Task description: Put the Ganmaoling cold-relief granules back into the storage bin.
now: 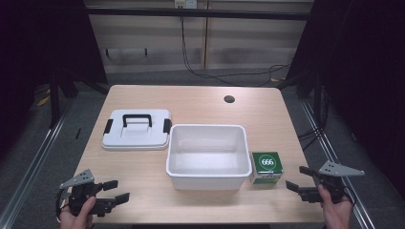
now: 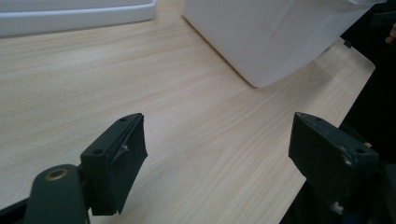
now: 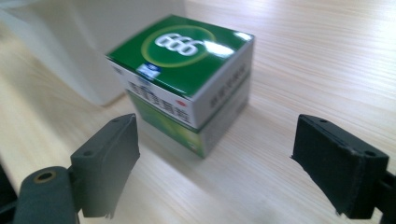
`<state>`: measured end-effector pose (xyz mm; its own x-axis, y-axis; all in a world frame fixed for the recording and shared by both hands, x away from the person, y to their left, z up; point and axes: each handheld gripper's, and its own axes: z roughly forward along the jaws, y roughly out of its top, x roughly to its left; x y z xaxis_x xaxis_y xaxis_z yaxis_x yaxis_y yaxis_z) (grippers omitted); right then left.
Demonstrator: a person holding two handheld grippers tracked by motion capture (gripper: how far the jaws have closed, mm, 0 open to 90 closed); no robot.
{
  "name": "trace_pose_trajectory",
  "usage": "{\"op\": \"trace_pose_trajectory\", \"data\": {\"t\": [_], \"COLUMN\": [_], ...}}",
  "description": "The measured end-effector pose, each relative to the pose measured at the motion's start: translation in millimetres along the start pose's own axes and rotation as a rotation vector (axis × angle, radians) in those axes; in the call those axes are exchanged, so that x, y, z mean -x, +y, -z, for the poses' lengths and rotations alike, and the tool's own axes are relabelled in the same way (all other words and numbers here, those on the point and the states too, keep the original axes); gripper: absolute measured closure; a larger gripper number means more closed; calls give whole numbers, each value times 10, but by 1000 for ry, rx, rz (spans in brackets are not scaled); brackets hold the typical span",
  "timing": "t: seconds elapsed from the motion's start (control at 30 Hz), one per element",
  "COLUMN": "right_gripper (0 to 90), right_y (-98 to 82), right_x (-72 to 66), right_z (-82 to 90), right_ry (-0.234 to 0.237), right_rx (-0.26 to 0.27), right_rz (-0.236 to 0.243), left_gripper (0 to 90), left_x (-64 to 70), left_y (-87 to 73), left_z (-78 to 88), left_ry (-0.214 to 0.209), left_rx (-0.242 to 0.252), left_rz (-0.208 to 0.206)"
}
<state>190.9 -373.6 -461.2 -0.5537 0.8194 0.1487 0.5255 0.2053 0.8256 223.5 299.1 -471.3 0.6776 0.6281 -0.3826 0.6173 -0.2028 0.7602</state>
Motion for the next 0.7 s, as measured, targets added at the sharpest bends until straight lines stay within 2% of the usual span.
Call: {"op": "trace_pose_trajectory", "data": {"t": [0.07, 0.1, 0.17, 0.27, 0.4, 0.5, 0.6, 0.7], "right_gripper": [132, 133, 133, 134, 135, 135, 134, 134], "right_y": [-17, -23, -30, -25, -4, 38, 115, 172], "right_x": [27, 33, 43, 40, 8, -29, -91, -132], "right_z": [16, 19, 3, -24, -17, -12, 20, 32], "right_ry": [71, 86, 90, 61, 93, 174, 169, 173], "right_rx": [36, 51, 41, 7, 27, 32, 12, 27], "right_rz": [2, -4, -33, -46, -8, 9, 32, 41], "left_gripper": [190, 190, 190, 190, 190, 190, 190, 190], "left_x": [-7, -9, -7, -12, -9, 3, 9, 20], "left_y": [-2, -2, 1, -1, -3, 2, 5, 2], "left_z": [-2, -1, 0, 0, 1, -3, 1, 4], "left_ry": [-3, -1, -3, 0, 4, 4, -1, -1], "left_rx": [4, 5, 6, 0, 1, -2, -1, -1], "left_rz": [7, 10, 9, 7, 6, -1, -5, -8]}}
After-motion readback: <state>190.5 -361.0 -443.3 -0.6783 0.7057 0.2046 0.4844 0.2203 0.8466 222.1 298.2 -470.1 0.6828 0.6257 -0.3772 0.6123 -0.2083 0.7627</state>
